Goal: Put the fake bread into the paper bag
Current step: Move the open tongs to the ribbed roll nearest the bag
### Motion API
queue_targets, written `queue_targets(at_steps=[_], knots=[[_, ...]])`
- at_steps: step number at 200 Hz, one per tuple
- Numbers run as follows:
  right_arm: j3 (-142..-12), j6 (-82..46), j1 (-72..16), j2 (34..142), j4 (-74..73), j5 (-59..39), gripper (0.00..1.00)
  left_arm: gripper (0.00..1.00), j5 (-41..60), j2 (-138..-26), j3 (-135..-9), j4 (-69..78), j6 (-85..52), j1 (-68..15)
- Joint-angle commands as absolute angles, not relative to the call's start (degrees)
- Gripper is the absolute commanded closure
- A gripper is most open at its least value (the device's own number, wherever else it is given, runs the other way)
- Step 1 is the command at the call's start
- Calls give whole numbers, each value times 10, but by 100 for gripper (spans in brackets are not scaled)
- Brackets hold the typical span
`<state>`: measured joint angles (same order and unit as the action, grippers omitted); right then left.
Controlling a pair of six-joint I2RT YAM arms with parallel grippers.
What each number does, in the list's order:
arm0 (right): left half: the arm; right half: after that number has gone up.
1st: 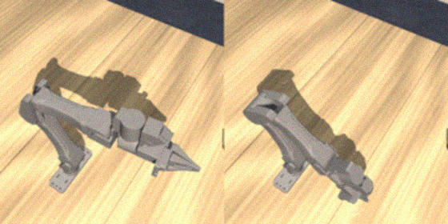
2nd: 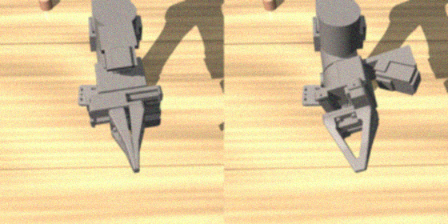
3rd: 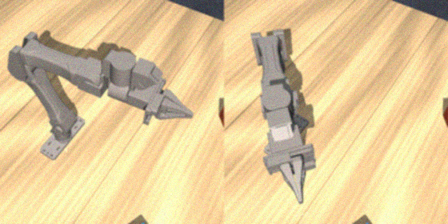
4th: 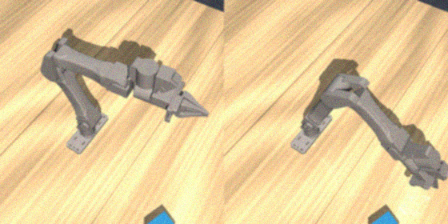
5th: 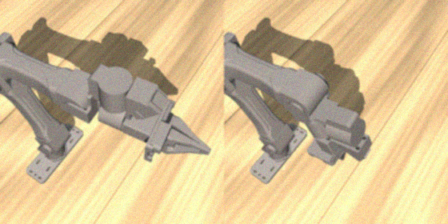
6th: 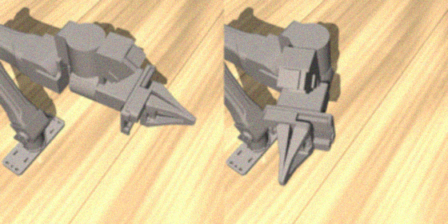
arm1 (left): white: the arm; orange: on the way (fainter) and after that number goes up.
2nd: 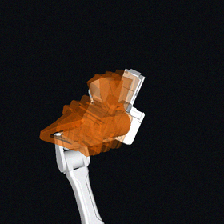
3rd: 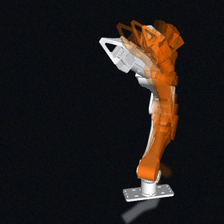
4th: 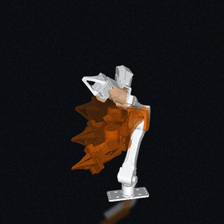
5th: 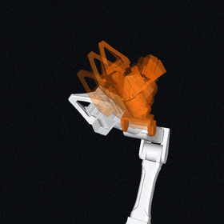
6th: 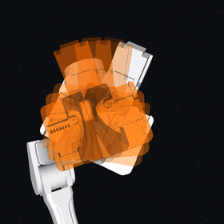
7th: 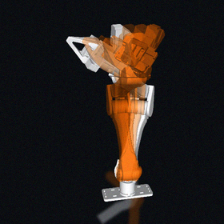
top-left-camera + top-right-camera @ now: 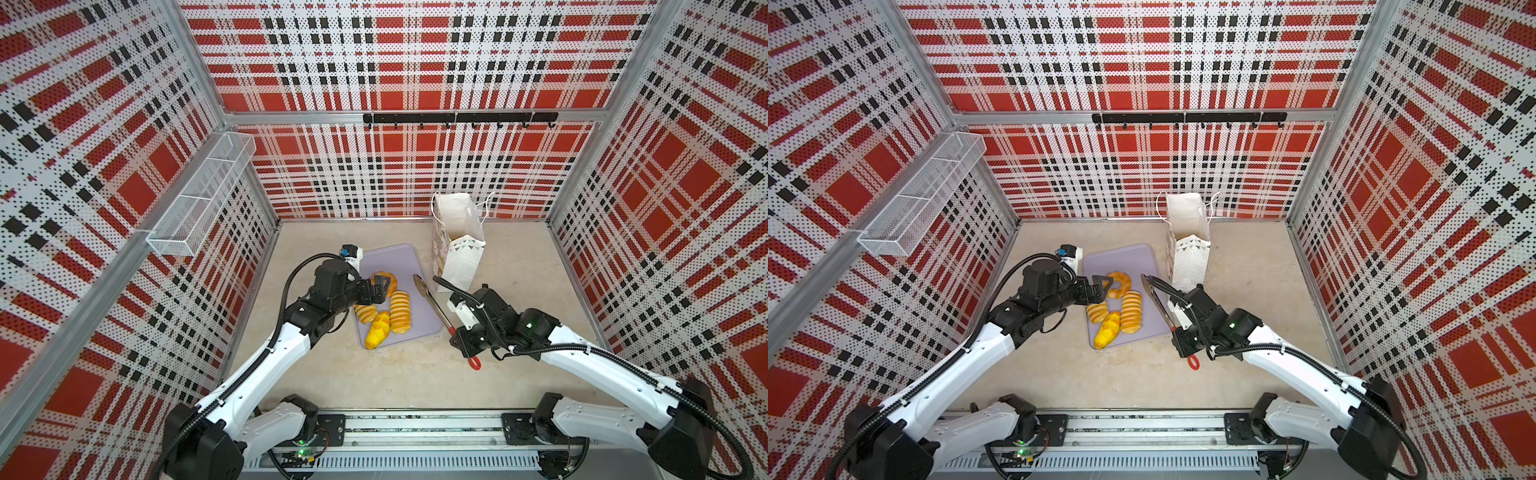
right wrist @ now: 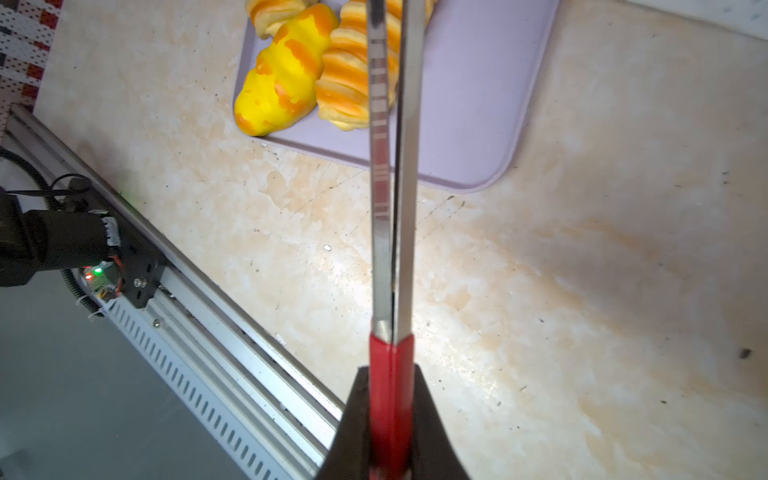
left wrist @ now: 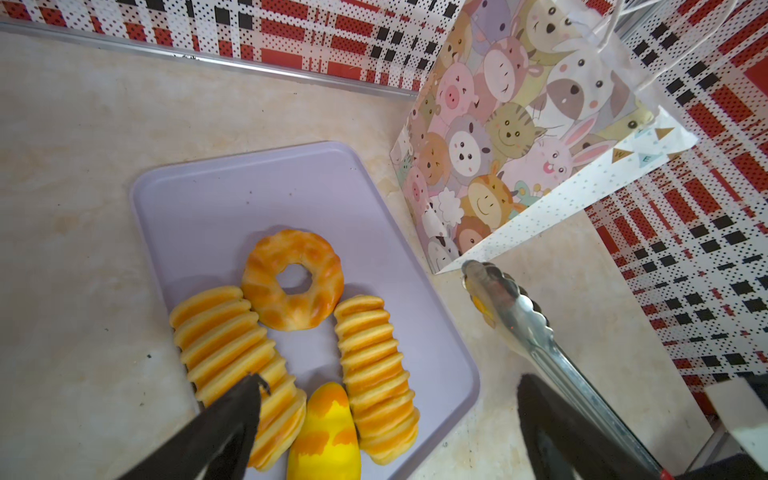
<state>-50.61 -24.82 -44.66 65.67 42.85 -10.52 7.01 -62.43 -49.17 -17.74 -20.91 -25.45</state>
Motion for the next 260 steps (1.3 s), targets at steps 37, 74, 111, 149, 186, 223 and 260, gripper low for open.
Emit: queue_targets(at_steps=[37, 74, 111, 149, 186, 223, 260], knots=[[-523, -246, -407, 704, 375, -194, 82, 2, 78, -590, -448, -181, -209, -227], [-531, -257, -392, 712, 378, -213, 78, 2, 115, -584, -431, -163, -209, -211], [-527, -265, -379, 720, 357, -227, 80, 2, 145, -580, -424, -158, -209, -188], [-532, -268, -370, 716, 354, -232, 75, 2, 150, -576, -418, -154, -209, -171], [-507, -285, -345, 690, 329, -263, 72, 2, 228, -568, -416, -138, -191, -176], [-465, -313, -312, 665, 266, -310, 71, 2, 231, -541, -409, -121, -188, -187], [-461, -301, -311, 659, 298, -308, 69, 2, 228, -552, -409, -120, -193, -201]])
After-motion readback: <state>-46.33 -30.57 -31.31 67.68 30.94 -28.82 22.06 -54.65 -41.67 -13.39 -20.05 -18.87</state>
